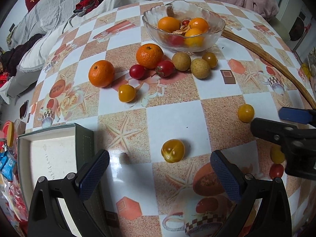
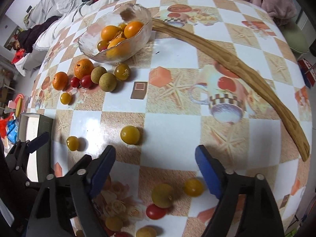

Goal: Organize fruits
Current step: 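Move both tools toward loose yellow cherry tomatoes on the table, then close the left tool on a yellow tomato while the right tool grasps another yellow tomato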

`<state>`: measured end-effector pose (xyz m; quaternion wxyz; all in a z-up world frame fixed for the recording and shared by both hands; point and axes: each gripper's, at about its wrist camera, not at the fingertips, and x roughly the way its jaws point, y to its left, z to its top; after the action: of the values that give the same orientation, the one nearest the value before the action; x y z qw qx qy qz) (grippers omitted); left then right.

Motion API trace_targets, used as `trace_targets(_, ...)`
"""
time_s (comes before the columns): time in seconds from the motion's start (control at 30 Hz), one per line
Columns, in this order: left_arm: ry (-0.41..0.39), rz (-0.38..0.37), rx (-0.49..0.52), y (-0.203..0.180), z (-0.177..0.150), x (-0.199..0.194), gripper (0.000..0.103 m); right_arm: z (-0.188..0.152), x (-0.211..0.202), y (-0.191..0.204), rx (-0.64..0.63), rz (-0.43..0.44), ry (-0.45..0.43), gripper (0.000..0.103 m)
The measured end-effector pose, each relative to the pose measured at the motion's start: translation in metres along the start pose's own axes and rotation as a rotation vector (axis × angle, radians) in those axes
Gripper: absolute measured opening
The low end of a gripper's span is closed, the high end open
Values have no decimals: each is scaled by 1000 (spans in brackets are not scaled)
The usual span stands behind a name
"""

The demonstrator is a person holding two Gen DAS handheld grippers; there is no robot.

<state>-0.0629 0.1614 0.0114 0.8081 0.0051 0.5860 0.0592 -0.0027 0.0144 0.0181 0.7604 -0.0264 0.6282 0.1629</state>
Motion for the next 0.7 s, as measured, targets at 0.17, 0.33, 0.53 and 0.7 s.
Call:
trace_targets(0.17, -3, 0, 5, -4, 1, 3, 92, 6, 8, 11, -33, 8, -15, 77)
trace_targets(0.33, -1, -24, -7, -6, 2, 5, 88, 12, 14, 30, -95, -32, -32, 60)
trace_targets(0.53, -15, -96, -12, -6, 3, 0, 42, 12, 14, 28, -67, 8, -26, 23)
trace_targets(0.7, 1, -169, -57, 6, 5, -4, 25, 4, 4, 18, -16, 61, -29, 23)
